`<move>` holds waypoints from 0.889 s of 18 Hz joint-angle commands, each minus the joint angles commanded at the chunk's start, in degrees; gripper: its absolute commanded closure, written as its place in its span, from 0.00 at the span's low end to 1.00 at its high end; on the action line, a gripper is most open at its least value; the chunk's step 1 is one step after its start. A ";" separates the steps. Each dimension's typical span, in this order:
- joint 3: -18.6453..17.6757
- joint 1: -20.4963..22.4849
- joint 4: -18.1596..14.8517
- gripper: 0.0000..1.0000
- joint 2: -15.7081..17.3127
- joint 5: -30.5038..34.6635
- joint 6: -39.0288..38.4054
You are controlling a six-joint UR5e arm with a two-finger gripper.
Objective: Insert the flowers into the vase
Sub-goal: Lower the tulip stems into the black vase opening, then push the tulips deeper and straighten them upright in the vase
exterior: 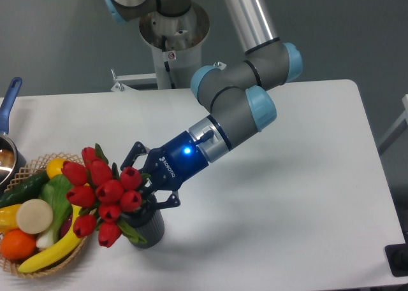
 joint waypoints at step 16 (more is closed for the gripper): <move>-1.85 1.05 0.00 0.36 -0.97 3.43 0.35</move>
